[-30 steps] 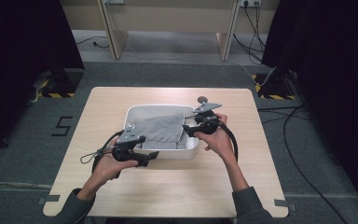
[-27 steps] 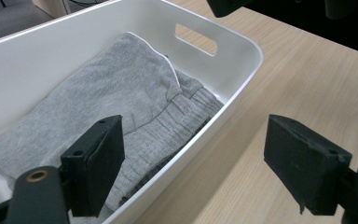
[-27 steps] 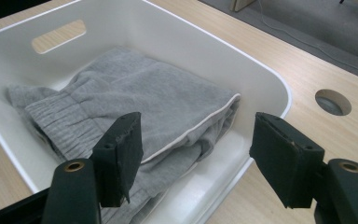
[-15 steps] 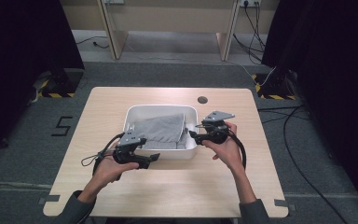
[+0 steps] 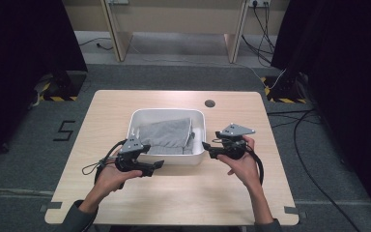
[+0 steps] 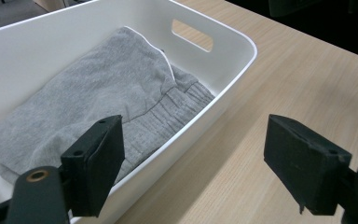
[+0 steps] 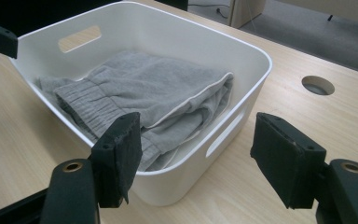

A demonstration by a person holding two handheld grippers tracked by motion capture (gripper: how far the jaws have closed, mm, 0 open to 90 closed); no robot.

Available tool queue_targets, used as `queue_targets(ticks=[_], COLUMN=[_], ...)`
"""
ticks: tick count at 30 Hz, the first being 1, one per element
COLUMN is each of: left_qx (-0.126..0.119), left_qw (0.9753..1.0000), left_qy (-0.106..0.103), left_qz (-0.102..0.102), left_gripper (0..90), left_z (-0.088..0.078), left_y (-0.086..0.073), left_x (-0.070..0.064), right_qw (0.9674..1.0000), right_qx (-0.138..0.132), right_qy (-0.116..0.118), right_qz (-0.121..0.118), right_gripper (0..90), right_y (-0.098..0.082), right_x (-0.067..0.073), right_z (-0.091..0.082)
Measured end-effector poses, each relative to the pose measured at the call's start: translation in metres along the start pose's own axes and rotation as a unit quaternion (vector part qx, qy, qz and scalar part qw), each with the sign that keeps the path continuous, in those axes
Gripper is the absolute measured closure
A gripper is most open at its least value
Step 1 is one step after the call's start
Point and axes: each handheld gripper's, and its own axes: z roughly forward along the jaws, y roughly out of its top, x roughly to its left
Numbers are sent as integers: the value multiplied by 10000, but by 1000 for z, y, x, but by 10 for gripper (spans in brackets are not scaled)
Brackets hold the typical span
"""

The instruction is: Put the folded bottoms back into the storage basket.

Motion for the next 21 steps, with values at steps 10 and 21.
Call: queue_targets(ticks=[10,21], left_qx=[-29,-40], left_qw=[10000,9999], left_qy=[-16,-25], left_qz=[9,94], left_gripper=[200,199], left_z=[-5,-9], left_y=[-3,-7], left_x=[-3,-6], right_qw=[9997,9997], right_qx=[-210,-182], right_qy=[60,-7], right_qz=[60,143], right_gripper=[335,335], right_y=[-18,-33], right_x=[8,7], right_z=[-13,-23])
